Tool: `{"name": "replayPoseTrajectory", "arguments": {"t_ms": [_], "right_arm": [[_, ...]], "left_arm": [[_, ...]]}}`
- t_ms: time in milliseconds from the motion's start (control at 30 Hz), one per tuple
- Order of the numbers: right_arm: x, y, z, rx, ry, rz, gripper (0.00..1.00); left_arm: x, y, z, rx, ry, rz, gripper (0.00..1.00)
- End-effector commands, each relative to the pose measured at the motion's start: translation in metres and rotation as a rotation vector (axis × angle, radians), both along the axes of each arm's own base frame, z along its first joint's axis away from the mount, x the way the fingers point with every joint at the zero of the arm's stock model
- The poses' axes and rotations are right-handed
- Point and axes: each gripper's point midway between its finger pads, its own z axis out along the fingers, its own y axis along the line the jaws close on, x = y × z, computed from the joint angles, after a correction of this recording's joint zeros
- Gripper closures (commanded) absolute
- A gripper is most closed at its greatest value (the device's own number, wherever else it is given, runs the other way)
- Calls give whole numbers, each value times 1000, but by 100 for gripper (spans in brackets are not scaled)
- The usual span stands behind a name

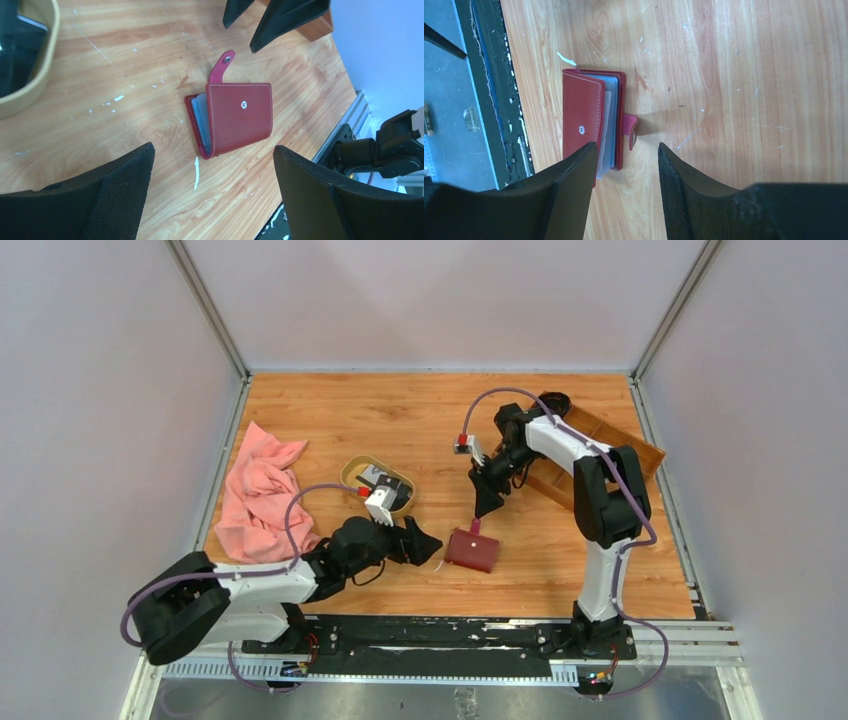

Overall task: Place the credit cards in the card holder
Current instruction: Close the card holder at the center of the board.

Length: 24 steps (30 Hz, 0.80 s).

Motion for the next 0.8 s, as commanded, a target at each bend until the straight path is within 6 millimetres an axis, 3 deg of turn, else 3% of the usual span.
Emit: {"name": "replayPoseTrajectory", "arguments": {"t_ms": [0,233,400,767], "right_arm": [[-8,-5,-9,-90,65,18,50],[-10,-6,-17,-127,101,26,56],[-12,-2,-18,-119,131,40,63],[-17,3,-20,-120,161,64,67]], "left_arm": [[3,19,6,3,-56,29,3],[3,36,4,-4,-60,50,0],[-1,37,-1,-4,-42,40,0],[-3,38,-3,-8,-34,41,0]]}}
